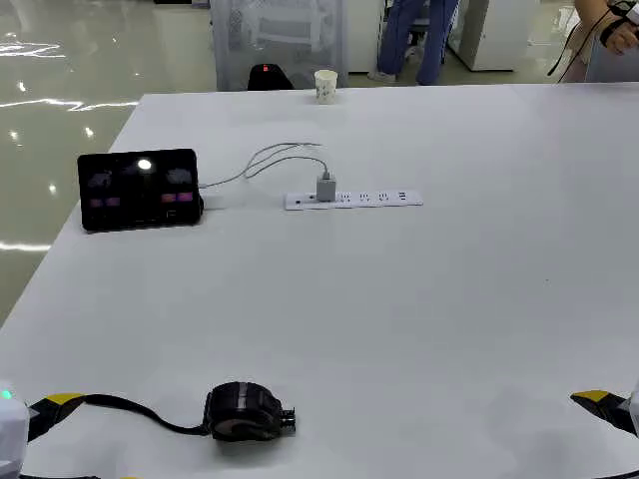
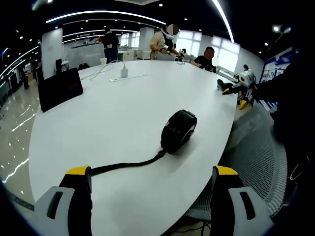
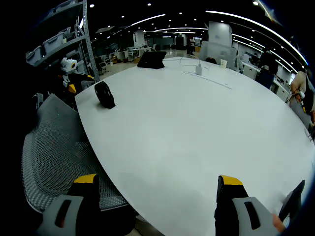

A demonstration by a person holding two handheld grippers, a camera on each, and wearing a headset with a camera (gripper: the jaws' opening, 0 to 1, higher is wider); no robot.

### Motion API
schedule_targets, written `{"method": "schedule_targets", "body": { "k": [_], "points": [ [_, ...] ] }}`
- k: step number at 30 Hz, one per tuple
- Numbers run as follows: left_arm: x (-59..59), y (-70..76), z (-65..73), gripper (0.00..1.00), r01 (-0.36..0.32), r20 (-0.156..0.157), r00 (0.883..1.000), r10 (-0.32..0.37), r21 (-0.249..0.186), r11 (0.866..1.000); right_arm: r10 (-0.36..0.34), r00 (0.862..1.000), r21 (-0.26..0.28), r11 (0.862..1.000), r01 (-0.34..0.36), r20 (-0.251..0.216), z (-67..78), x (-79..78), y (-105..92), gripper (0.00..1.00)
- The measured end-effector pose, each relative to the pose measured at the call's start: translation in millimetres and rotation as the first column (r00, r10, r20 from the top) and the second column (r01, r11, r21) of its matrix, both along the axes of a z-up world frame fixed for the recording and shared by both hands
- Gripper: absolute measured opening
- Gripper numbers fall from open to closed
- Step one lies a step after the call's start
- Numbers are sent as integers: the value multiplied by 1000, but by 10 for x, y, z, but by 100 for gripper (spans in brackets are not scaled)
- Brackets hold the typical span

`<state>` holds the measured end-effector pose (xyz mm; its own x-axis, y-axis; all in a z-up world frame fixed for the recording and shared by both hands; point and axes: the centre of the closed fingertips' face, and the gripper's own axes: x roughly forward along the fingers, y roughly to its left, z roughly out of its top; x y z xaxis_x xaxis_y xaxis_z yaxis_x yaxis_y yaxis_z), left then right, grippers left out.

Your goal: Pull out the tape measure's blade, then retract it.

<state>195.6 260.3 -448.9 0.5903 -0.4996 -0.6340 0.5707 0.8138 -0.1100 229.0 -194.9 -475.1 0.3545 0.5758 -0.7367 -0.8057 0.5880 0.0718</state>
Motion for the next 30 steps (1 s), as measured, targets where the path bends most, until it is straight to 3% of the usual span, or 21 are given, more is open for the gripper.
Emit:
{"method": "schedule_targets", "body": {
  "k": [17,20,30],
  "points": [
    [-37,-21,-25,99,19,-5,1000,-19,7,1000,18,999,-20,1000,-18,32,18,48,-24,99],
    [-28,-28,-25,99,24,-5,1000,-24,14,1000,42,995,-12,999,-41,87,68,133,-11,99],
    [-15,-105,-23,99,68,-2,998,-68,21,997,78,993,-31,997,-76,86,85,173,53,99]
  ]
}}
